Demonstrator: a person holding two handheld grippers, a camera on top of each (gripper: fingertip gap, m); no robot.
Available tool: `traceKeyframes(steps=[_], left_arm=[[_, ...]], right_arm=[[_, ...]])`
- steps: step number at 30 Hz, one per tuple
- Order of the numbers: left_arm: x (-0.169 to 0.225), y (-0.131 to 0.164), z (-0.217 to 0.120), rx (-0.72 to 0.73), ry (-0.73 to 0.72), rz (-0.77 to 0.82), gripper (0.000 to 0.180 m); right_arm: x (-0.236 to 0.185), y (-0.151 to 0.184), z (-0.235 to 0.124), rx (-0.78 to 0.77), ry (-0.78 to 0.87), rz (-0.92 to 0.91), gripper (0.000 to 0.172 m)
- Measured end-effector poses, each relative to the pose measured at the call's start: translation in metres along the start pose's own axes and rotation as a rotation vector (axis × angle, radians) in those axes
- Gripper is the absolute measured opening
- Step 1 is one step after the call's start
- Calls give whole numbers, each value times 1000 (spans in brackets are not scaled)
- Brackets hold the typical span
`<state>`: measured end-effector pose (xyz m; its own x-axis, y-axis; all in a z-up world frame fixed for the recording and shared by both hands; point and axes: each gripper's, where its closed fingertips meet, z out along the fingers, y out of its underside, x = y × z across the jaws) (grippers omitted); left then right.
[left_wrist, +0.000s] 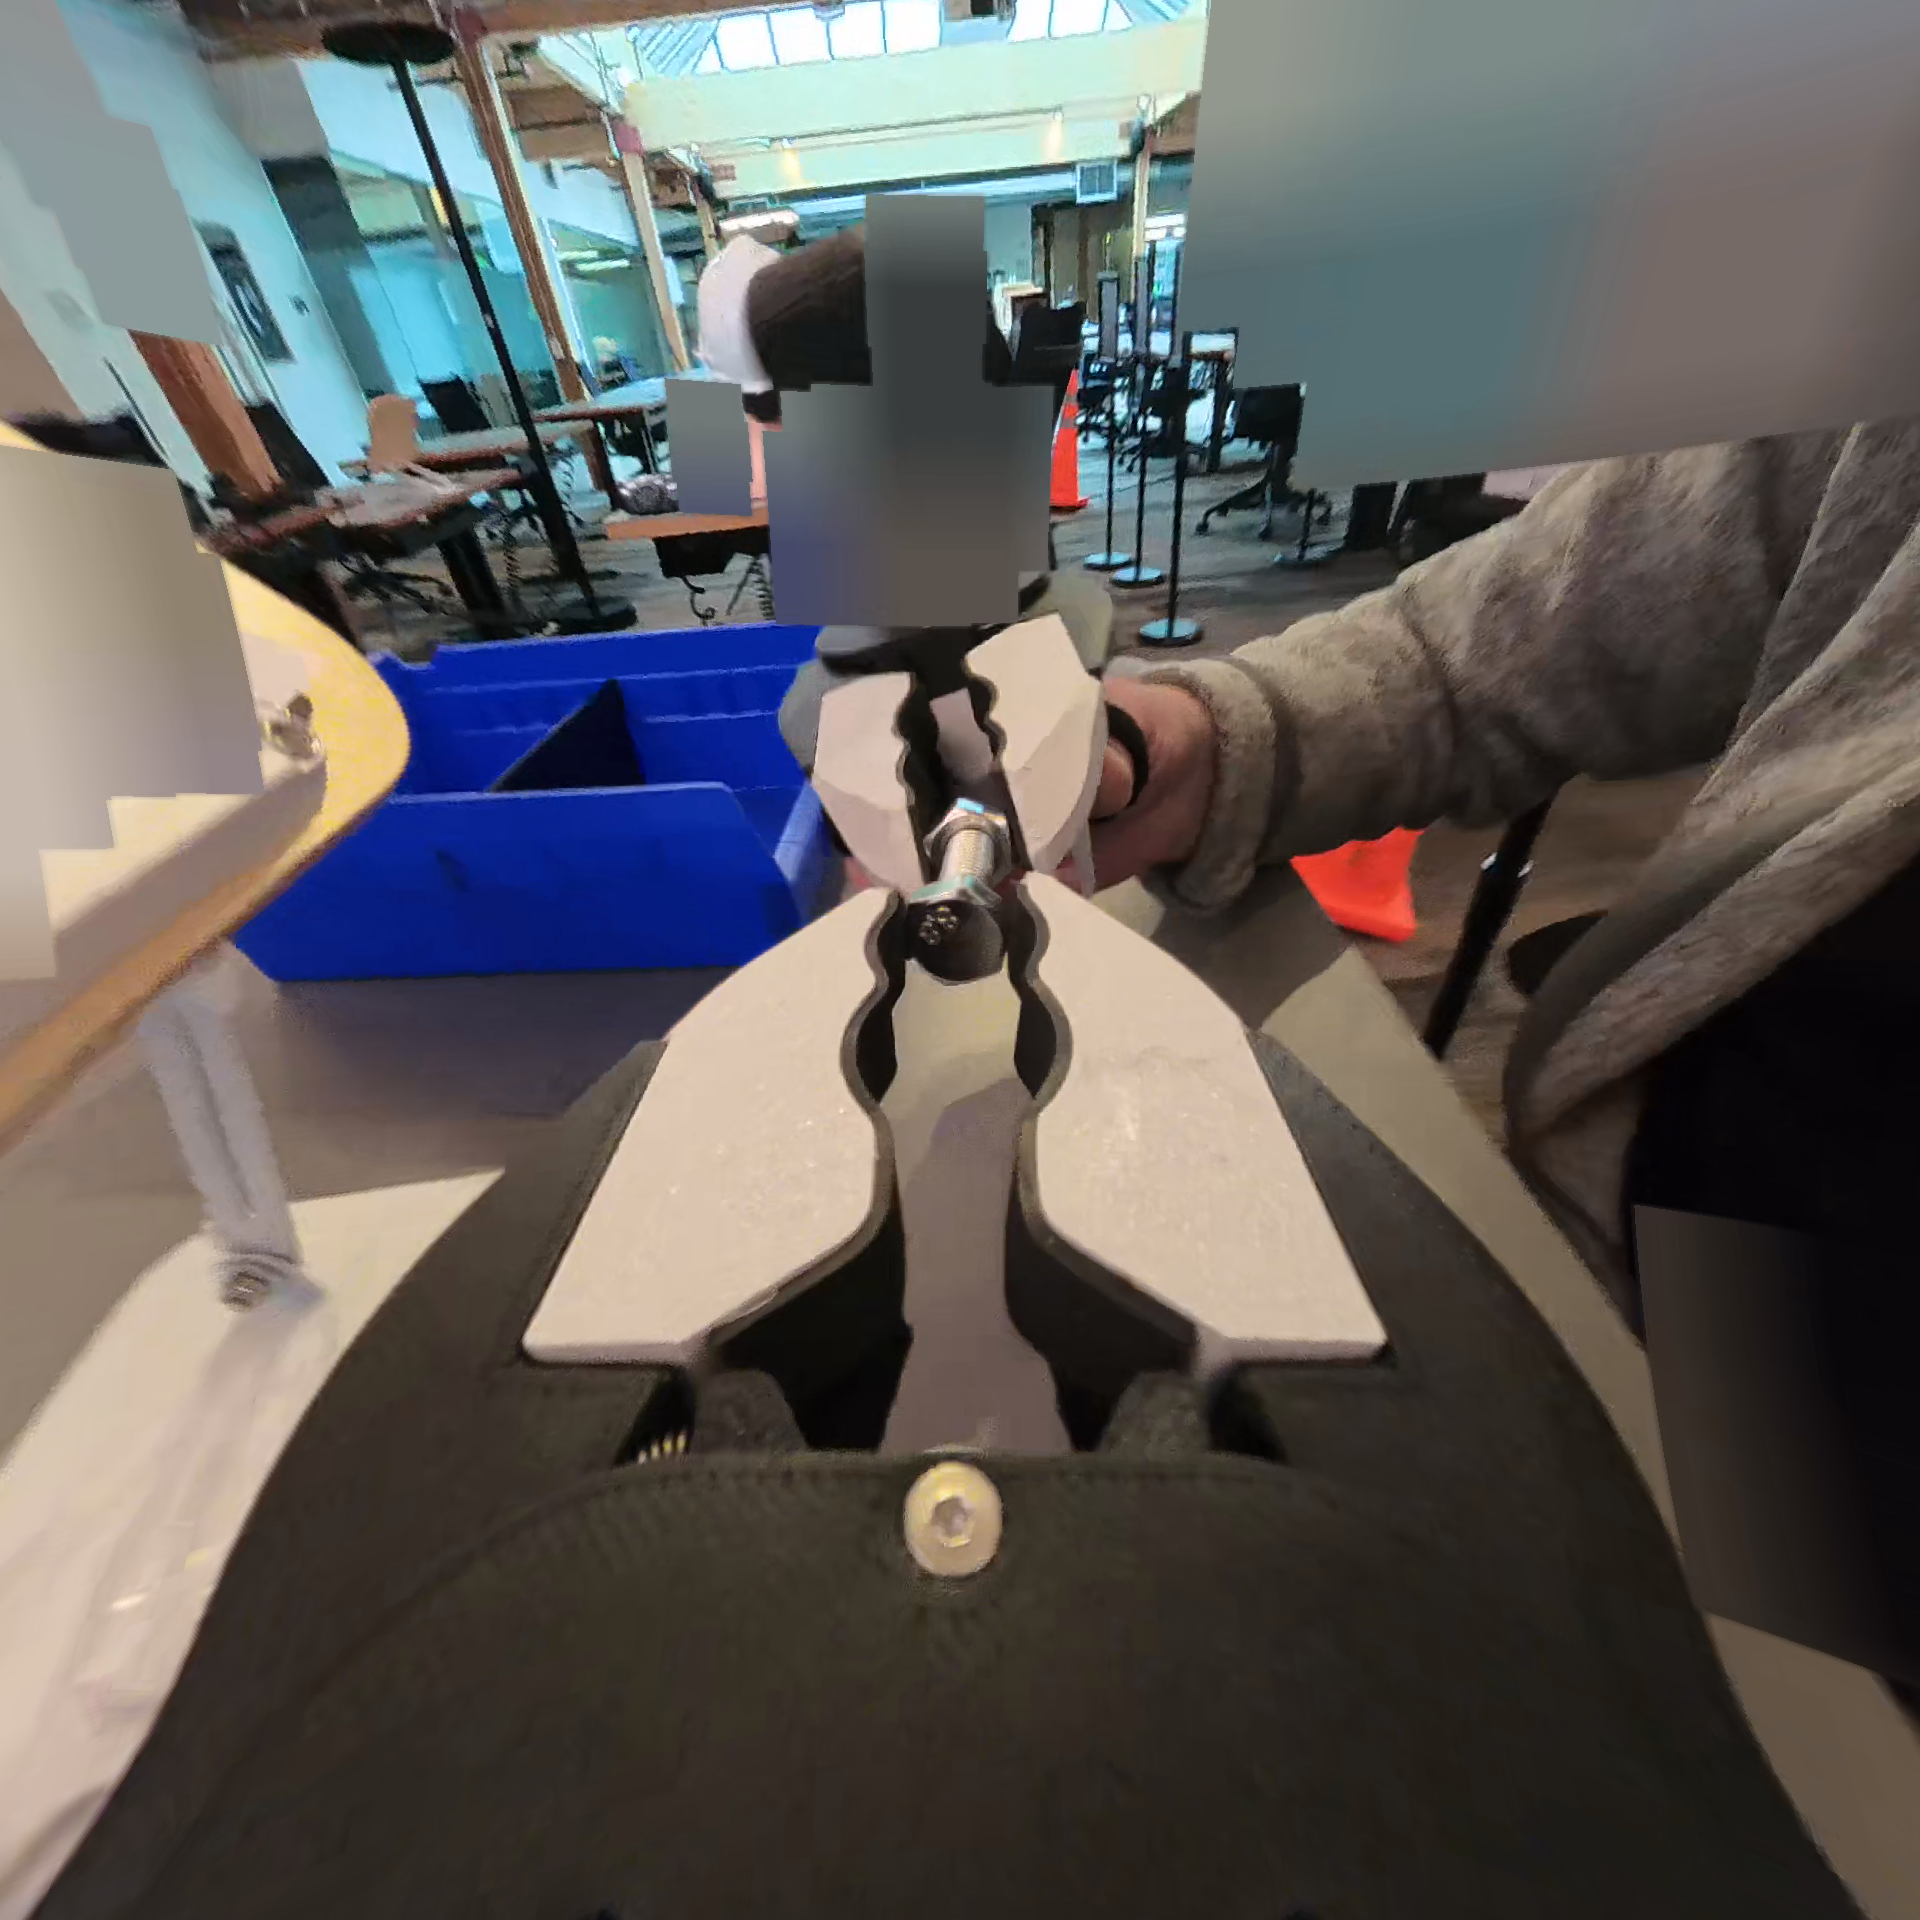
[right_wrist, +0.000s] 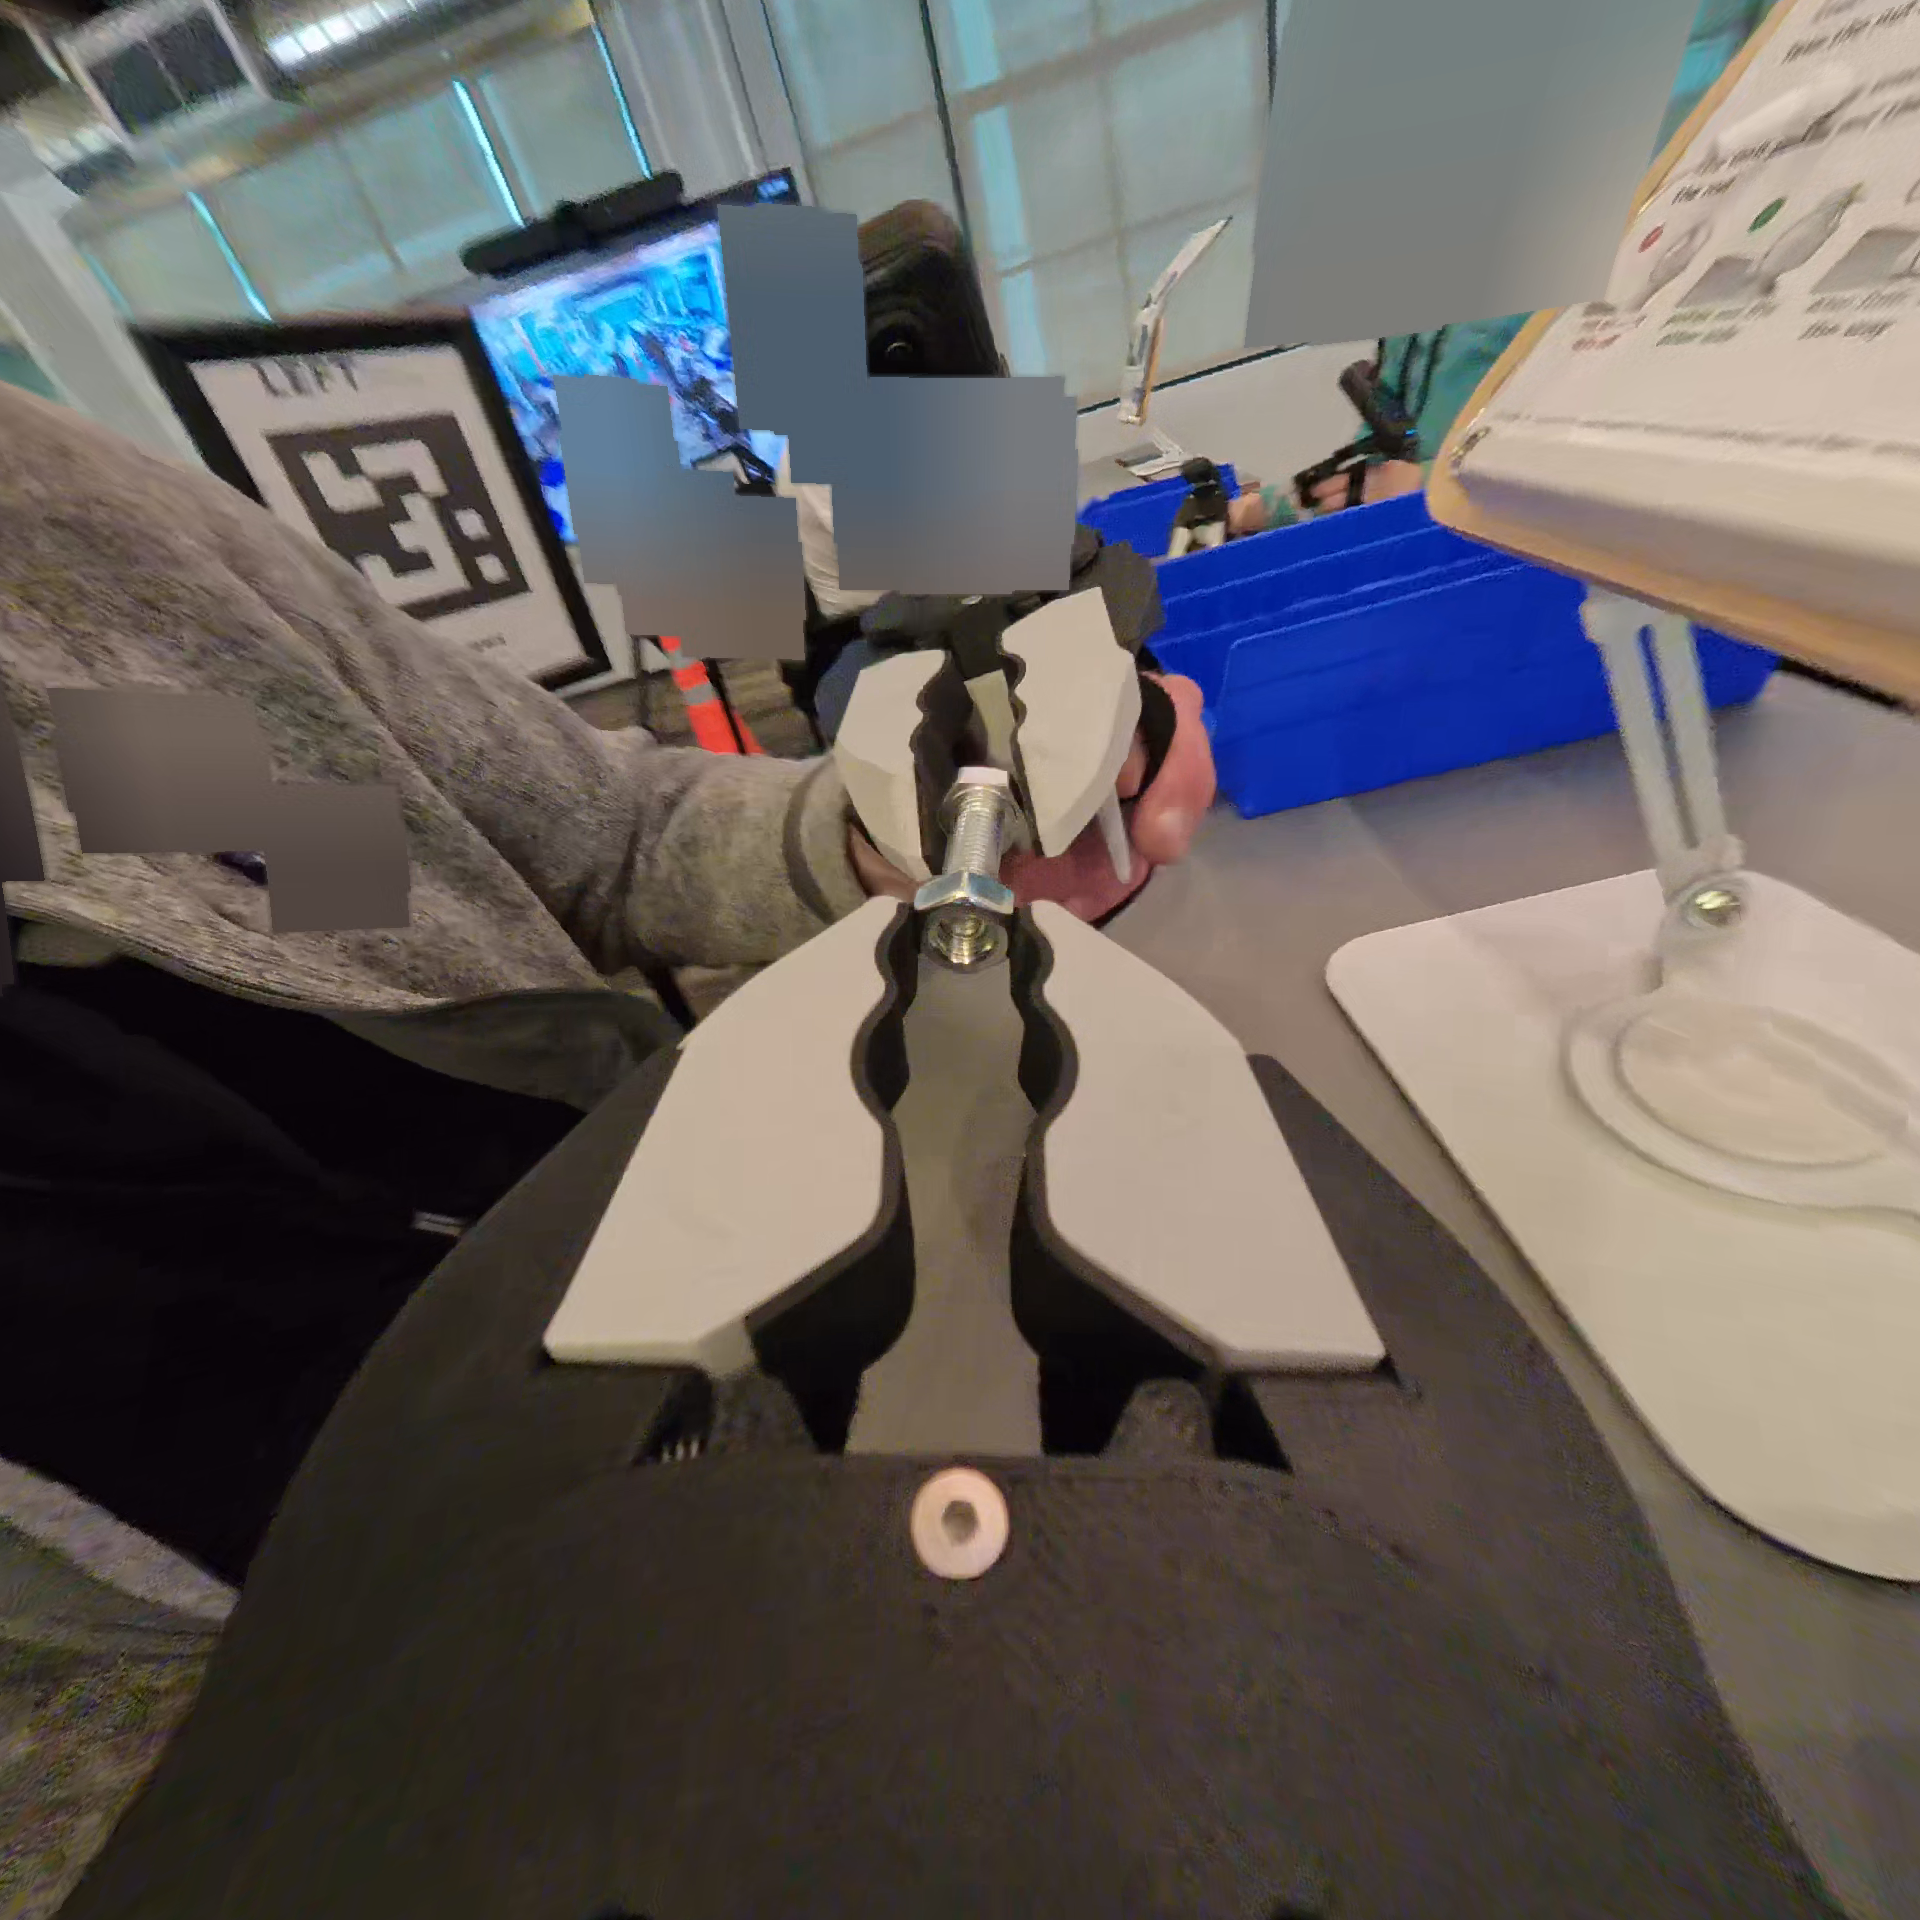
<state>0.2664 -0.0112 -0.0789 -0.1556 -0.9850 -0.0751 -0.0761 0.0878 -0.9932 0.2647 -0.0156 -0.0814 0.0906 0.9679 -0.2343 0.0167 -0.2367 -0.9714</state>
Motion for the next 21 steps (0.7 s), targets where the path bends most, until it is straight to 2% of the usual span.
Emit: traceKeyframes(steps=[4,7,9,11,15,18,21], left_arm=[[-2,-2,-2,80,121,-296,18],[-6,0,-5,148,225,-526,17],[-10,2,-8,175,243,-586,18],[-8,-4,-13,209,297,-633,18],[-7,0,-11,183,295,-618,18],[-9,6,-9,135,244,-561,18],[-11,7,-13,110,200,-502,18]], right_arm=[[5,-4,1,-161,226,-465,18],[12,-4,0,-390,435,-981,18],[18,-5,-3,-523,529,-1217,18],[23,-10,-10,-587,610,-1373,18],[23,-11,-14,-596,622,-1360,18],[22,-11,-18,-518,578,-1174,18],[30,-21,-42,-454,606,-1004,18]])
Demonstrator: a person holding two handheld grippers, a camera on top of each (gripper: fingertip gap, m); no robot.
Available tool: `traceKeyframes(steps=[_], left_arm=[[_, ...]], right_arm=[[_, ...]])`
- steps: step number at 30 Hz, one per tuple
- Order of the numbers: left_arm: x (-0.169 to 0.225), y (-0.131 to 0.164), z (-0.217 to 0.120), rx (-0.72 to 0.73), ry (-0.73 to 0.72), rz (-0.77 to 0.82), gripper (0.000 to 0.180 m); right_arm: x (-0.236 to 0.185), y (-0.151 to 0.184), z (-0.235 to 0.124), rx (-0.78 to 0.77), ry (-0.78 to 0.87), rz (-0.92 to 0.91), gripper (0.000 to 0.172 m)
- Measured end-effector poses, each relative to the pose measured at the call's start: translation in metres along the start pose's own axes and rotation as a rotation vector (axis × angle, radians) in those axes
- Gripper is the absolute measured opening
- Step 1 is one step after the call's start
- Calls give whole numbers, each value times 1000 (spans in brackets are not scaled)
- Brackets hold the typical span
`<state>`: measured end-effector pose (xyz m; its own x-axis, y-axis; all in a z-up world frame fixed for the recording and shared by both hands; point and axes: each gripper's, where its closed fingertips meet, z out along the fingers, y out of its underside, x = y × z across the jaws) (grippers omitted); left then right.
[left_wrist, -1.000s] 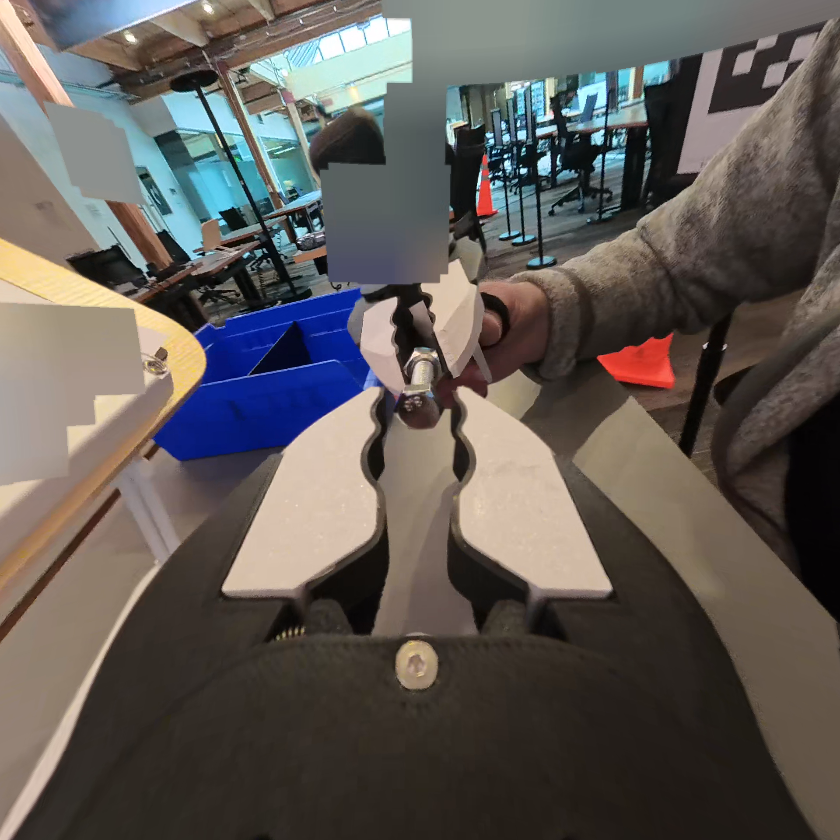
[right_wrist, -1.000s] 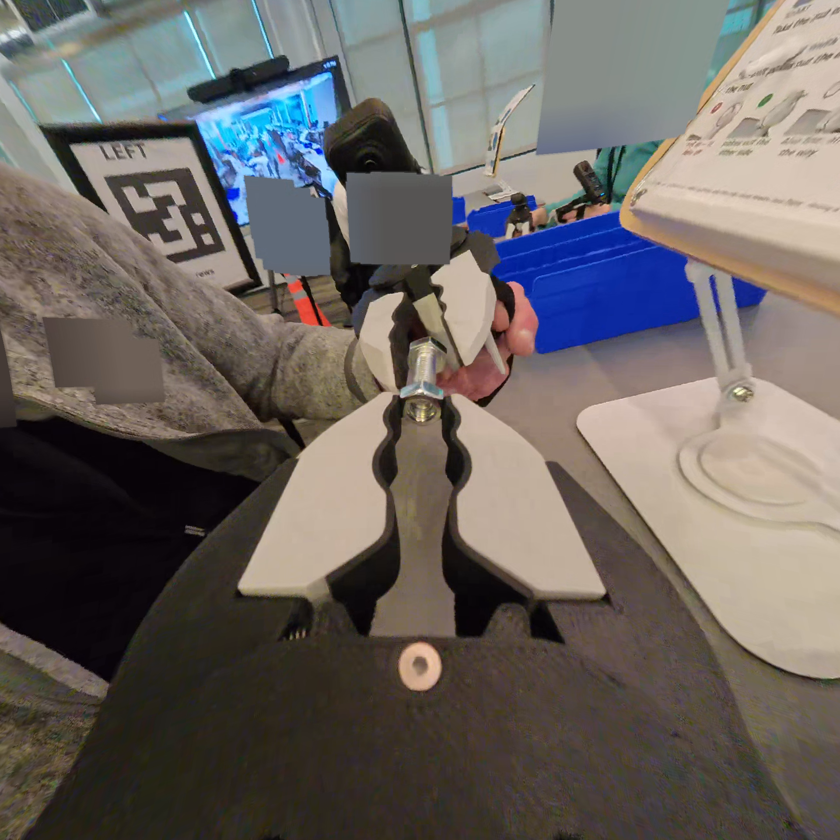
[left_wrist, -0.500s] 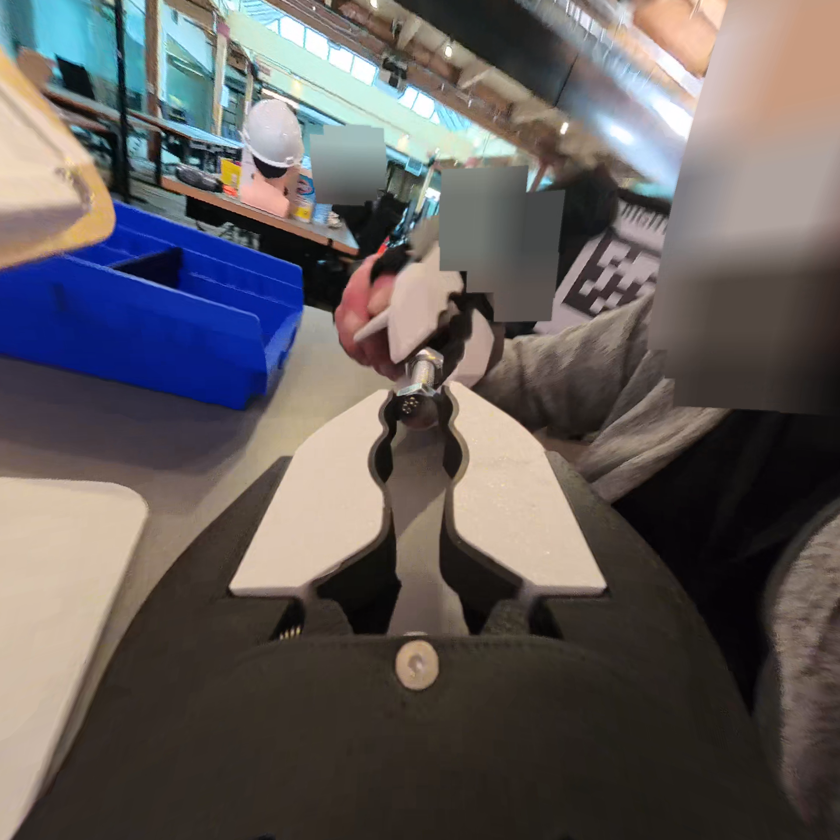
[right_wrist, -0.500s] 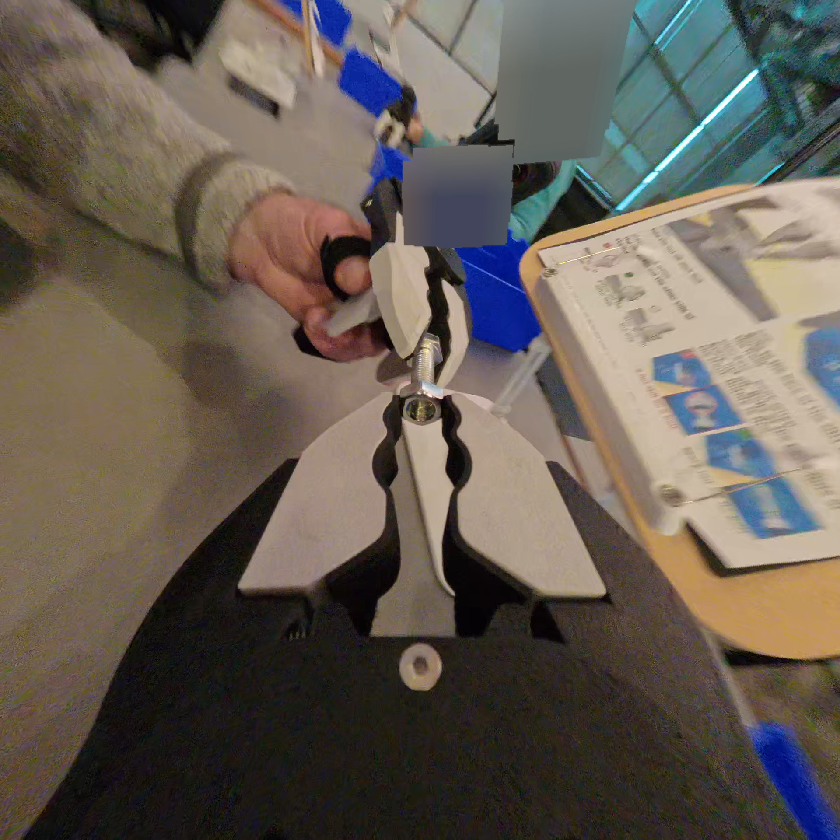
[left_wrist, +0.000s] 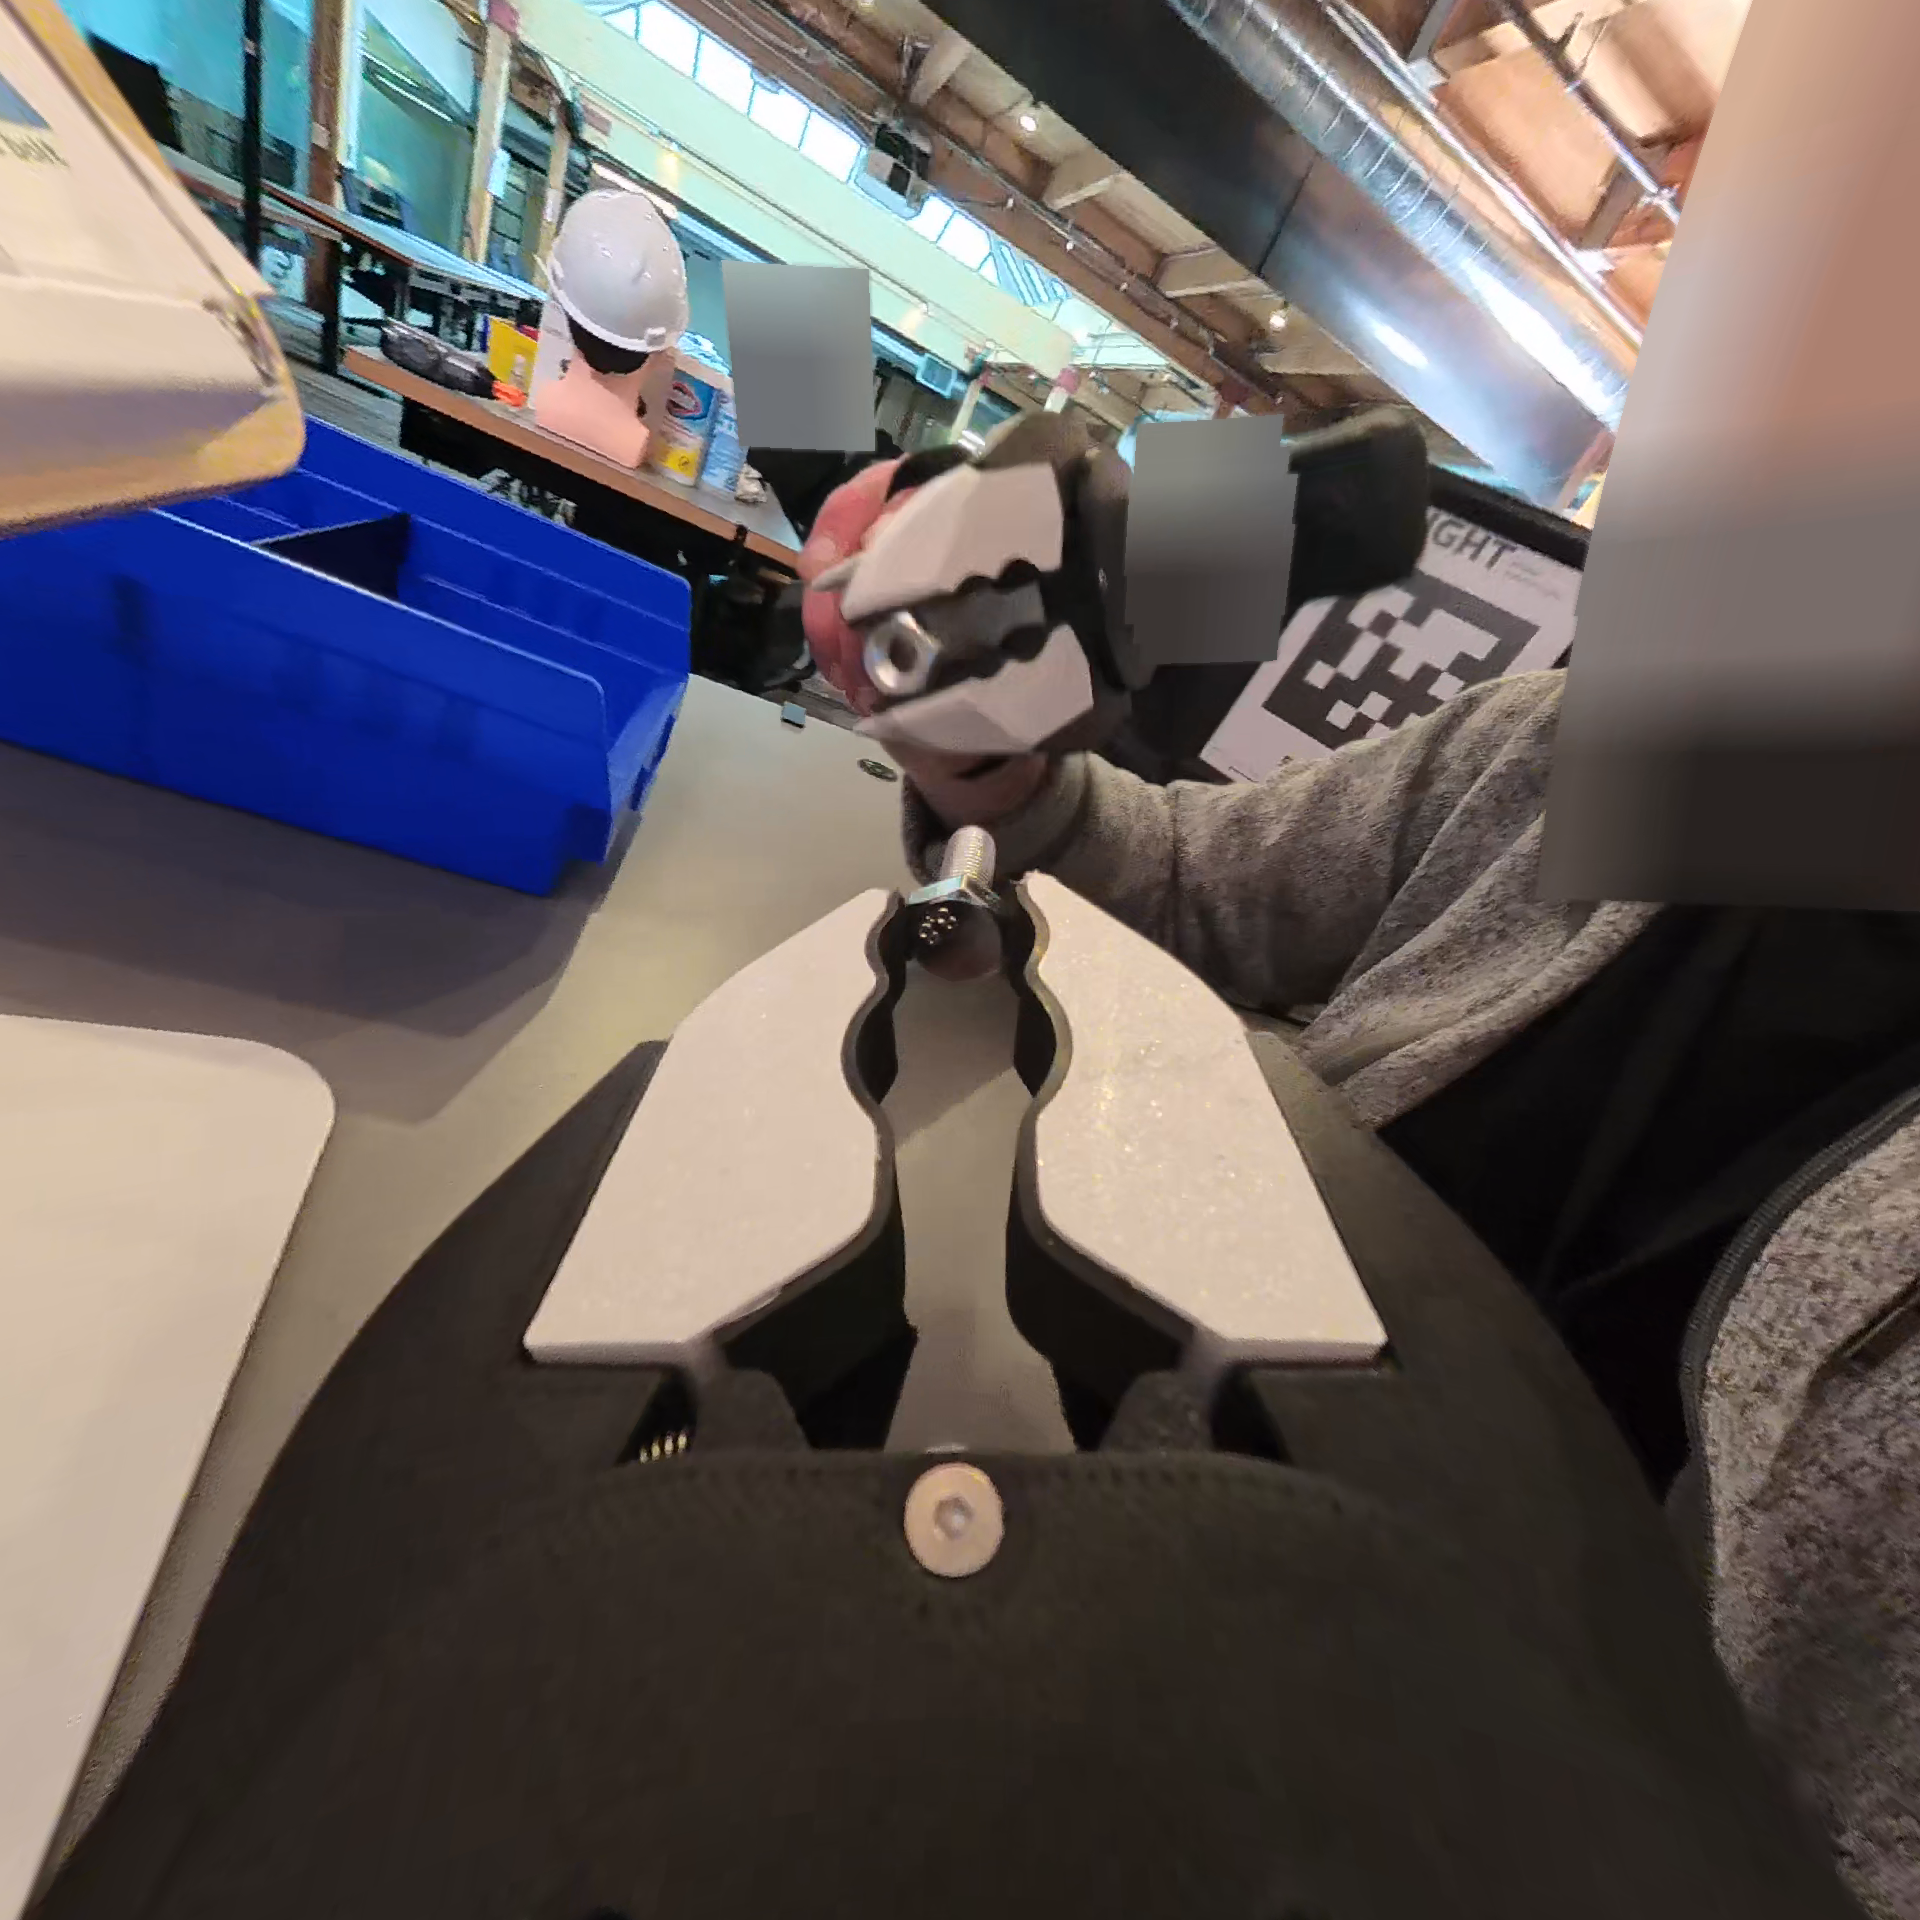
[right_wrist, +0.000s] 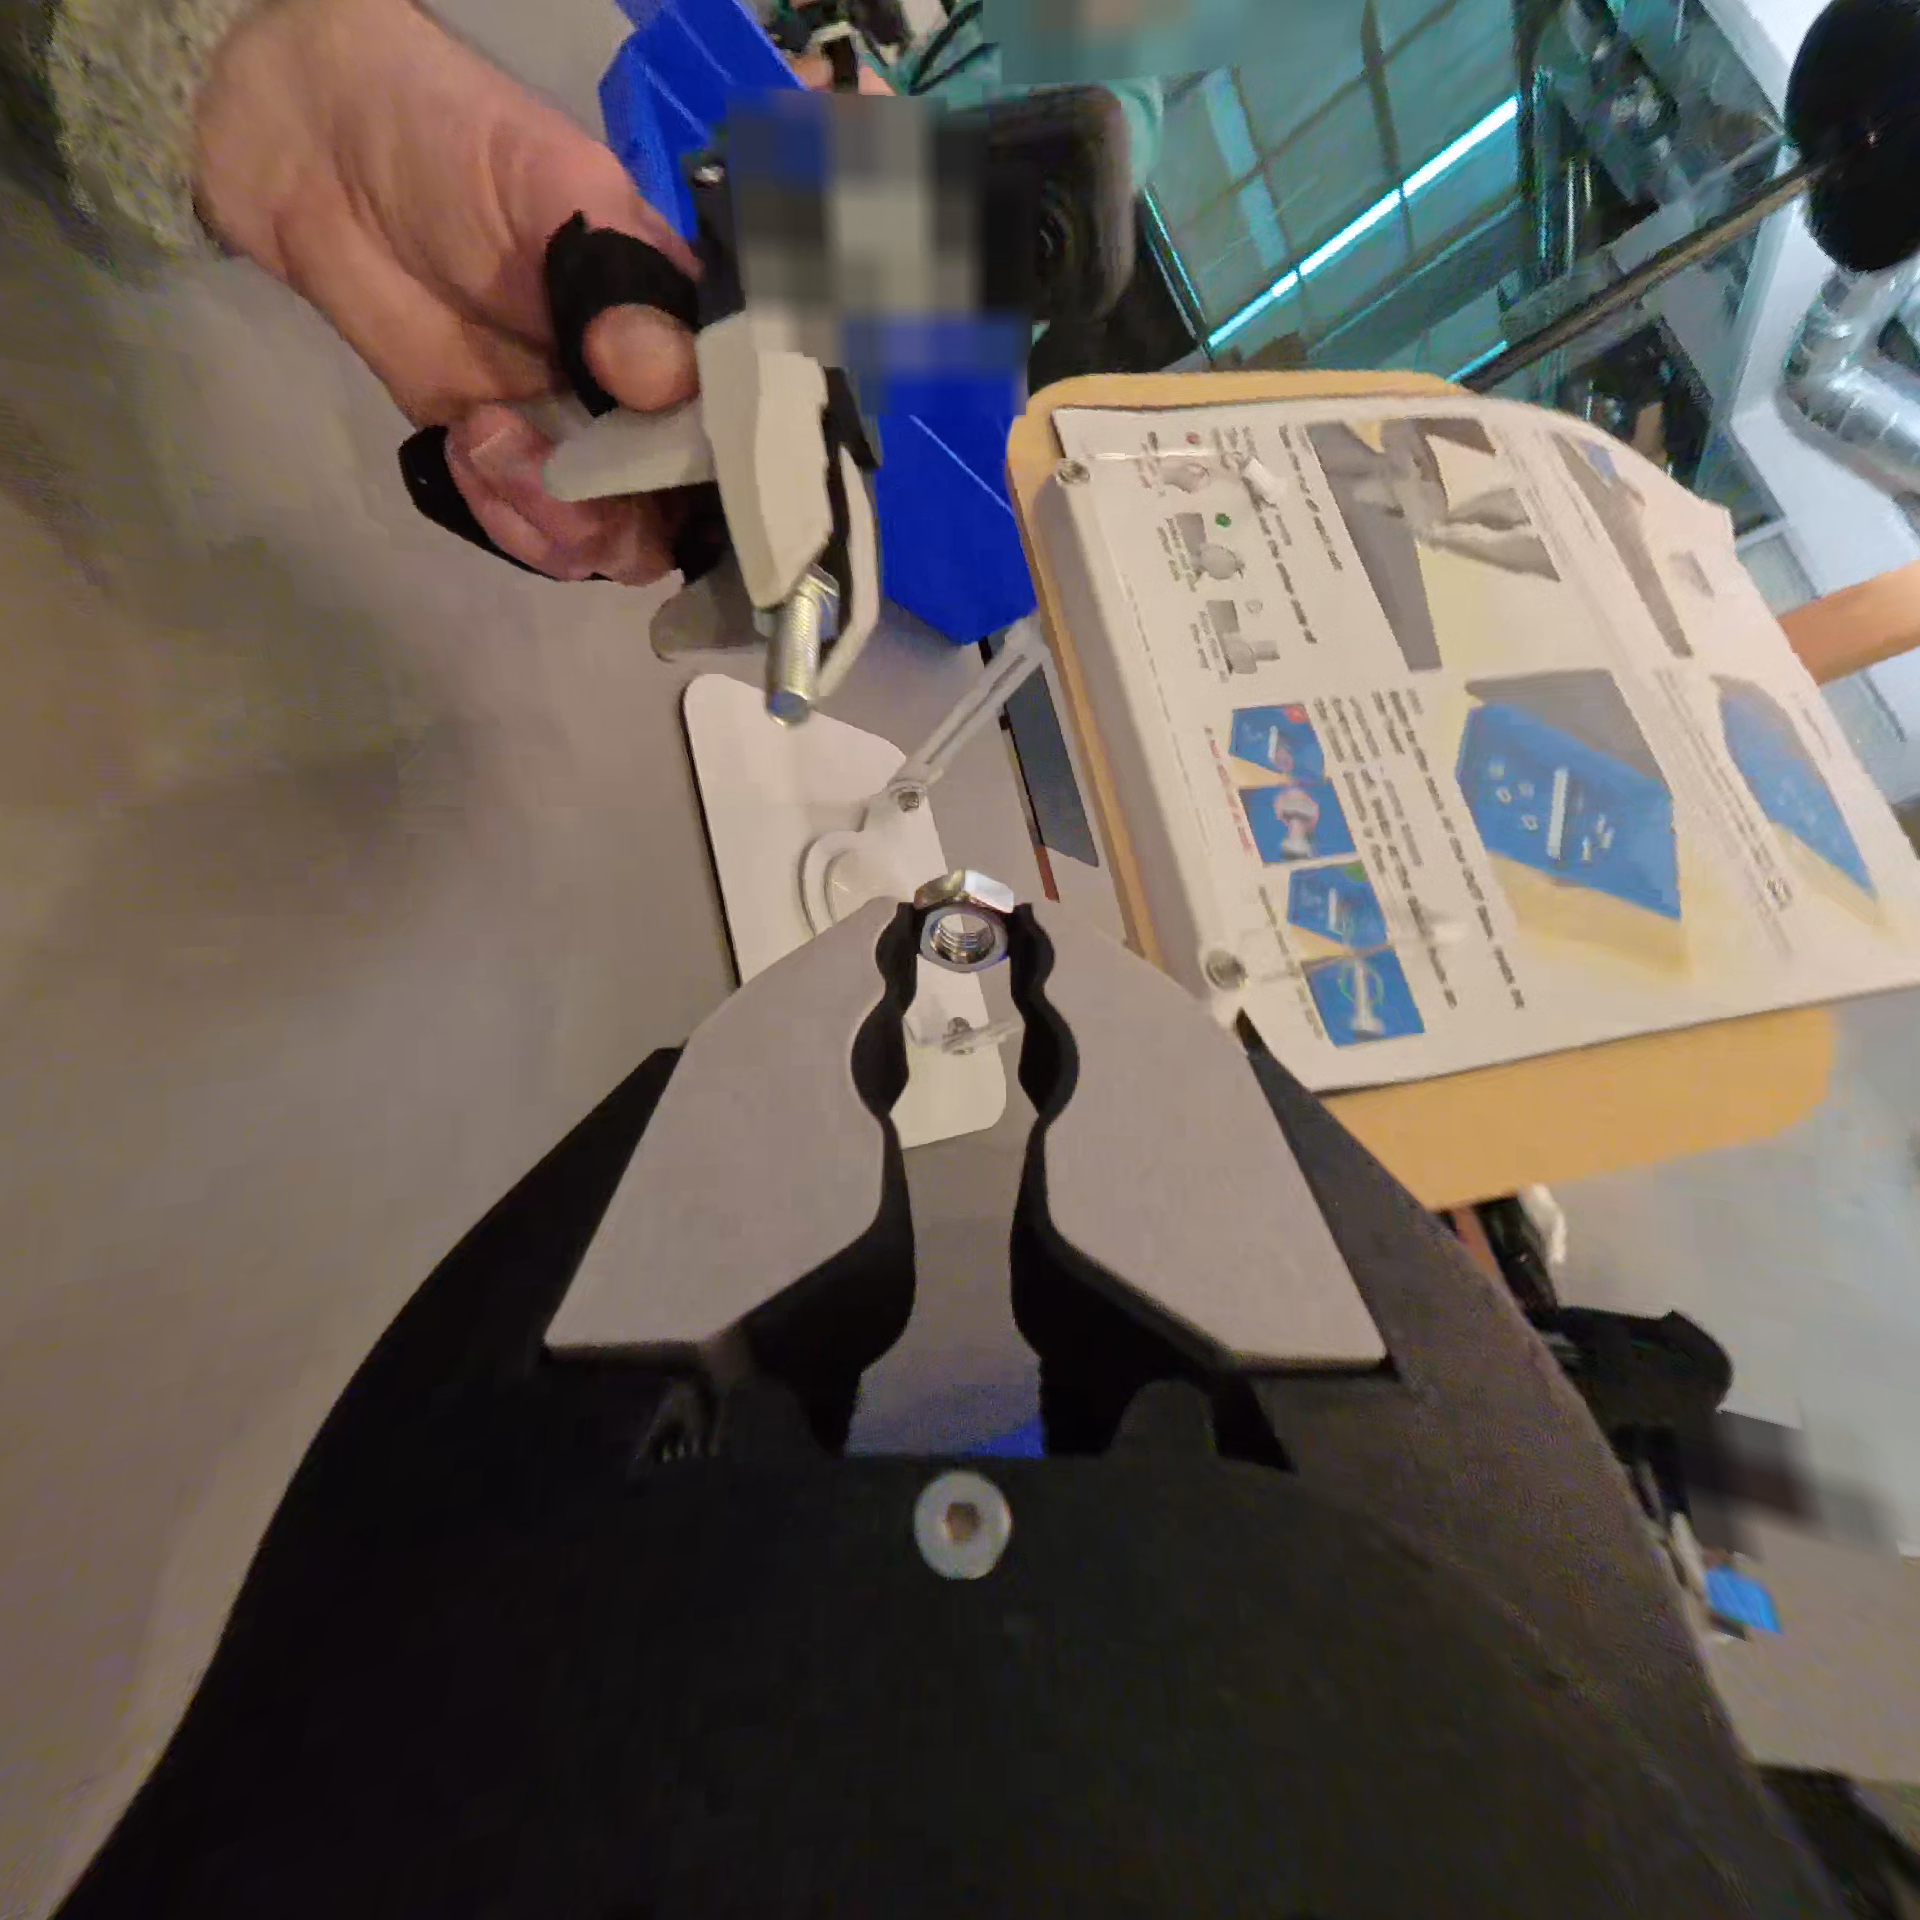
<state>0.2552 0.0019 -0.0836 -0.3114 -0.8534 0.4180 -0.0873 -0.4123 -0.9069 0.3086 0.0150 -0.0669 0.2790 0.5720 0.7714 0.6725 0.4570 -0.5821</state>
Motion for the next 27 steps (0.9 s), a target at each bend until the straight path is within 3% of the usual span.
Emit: traceKeyframes(steps=[7,10,12,18,27], left_arm=[[-17,7,-4,-65,-146,86,18],[-24,12,-5,-112,-205,142,18],[-23,14,-3,-124,-206,153,18],[-27,15,-6,-127,-229,157,18],[-30,19,-5,-146,-240,161,18]], right_arm=[[66,85,-55,-185,98,336,18],[67,135,-63,-325,32,492,18],[57,168,-62,-422,-52,609,18],[27,231,-50,-666,-152,692,18],[11,279,-41,-866,-195,803,18]])
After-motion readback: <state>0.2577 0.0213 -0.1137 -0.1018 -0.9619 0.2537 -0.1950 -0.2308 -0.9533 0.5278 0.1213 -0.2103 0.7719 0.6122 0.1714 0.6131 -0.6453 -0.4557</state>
